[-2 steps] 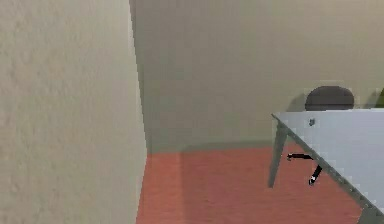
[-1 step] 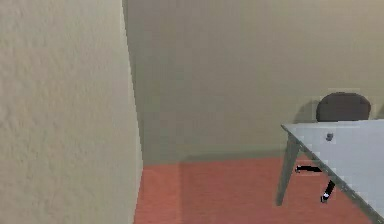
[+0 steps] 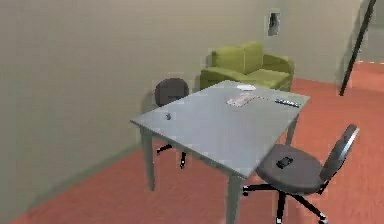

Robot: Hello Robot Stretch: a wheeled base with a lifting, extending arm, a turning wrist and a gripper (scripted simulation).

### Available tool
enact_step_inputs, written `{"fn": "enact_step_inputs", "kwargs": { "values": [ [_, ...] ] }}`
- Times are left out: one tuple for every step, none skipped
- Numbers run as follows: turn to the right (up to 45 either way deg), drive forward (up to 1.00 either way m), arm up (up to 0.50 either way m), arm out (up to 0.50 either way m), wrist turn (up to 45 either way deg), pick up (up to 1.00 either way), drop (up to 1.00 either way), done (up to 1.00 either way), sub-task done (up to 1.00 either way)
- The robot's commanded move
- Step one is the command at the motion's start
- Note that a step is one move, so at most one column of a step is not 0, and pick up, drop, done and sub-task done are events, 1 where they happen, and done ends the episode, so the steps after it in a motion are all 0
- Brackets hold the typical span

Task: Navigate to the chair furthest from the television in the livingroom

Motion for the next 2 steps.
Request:
{"fn": "enact_step_inputs", "kwargs": {
  "values": [
    [39.0,0.0,0.0,0.0,0.0,0.0,0.0,0.0,0.0],
    [0.0,0.1,0.0,0.0,0.0,0.0,0.0,0.0,0.0]
  ]
}}
